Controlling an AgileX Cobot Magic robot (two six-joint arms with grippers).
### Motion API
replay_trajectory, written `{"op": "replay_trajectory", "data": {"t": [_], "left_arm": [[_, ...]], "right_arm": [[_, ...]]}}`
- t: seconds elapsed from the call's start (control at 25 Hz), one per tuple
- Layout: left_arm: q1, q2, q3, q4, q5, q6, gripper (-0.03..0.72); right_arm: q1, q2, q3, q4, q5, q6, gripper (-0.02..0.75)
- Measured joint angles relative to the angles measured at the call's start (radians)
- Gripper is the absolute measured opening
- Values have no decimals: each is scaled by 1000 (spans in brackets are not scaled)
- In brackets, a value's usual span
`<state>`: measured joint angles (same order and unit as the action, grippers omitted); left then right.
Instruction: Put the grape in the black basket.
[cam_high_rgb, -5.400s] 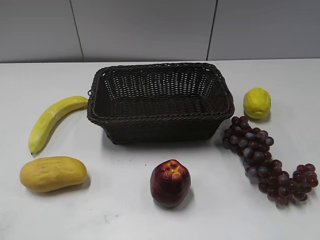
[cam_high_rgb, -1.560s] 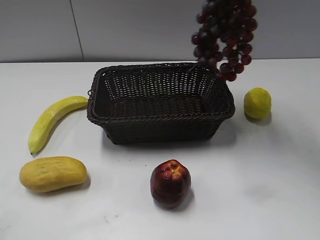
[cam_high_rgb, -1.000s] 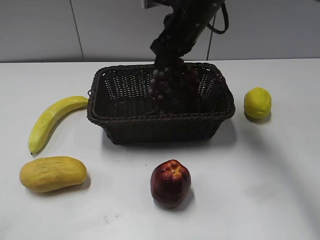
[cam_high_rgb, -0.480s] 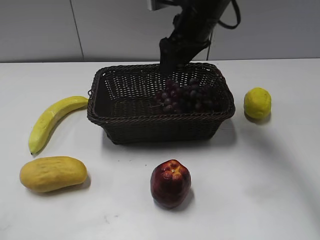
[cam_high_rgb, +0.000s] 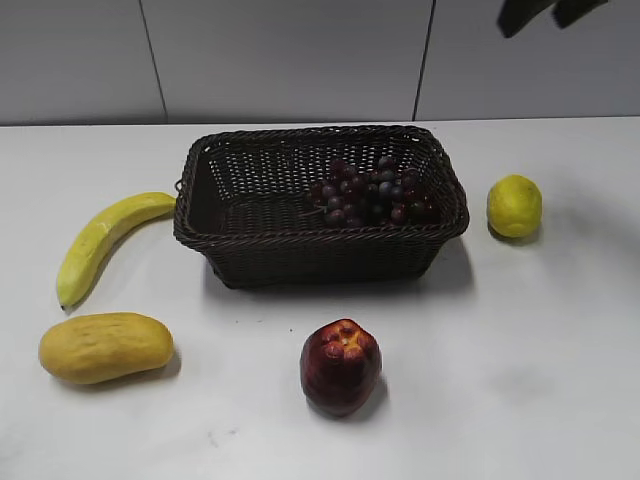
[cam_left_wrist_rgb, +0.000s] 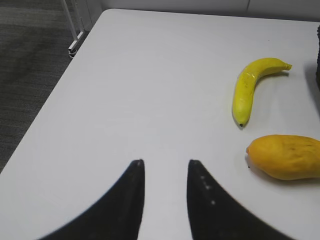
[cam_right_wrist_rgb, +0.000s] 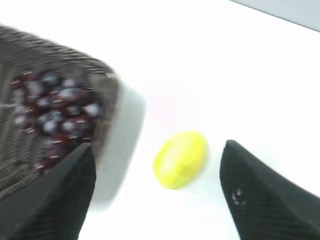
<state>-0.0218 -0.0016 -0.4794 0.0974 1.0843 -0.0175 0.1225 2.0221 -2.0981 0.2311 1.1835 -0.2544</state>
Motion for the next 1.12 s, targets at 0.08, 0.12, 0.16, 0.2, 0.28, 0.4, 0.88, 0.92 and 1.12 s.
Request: {"op": "replay_trajectory", "data": {"t": [0.08,0.12,0.16,0.2,0.28,0.4,0.88,0.92,1.12], "left_arm": [[0,0,0,0,0,0,236],[0,0,0,0,0,0,236],[0,0,0,0,0,0,236],[0,0,0,0,0,0,236],[0,0,0,0,0,0,236],[0,0,0,0,0,0,236],[0,0,0,0,0,0,236],[0,0,0,0,0,0,236],[0,0,0,0,0,0,236]], "right_arm": [[-47,-22,22,-24,0,28,579],[-66,-40,45,-32,0,35,577],[-81,-57,71,-38,0,42,577],[-91,-74,118,-43,0,49,575],[-98,-121,206,-50,0,63,573],[-99,-207,368,-54,-1,69,573],[-99,-731,1100,-99,-52,73,573],[-99,-767,1147,-99,-66,73,573],[-99,-956,1376,-99,-119,73,573]]}}
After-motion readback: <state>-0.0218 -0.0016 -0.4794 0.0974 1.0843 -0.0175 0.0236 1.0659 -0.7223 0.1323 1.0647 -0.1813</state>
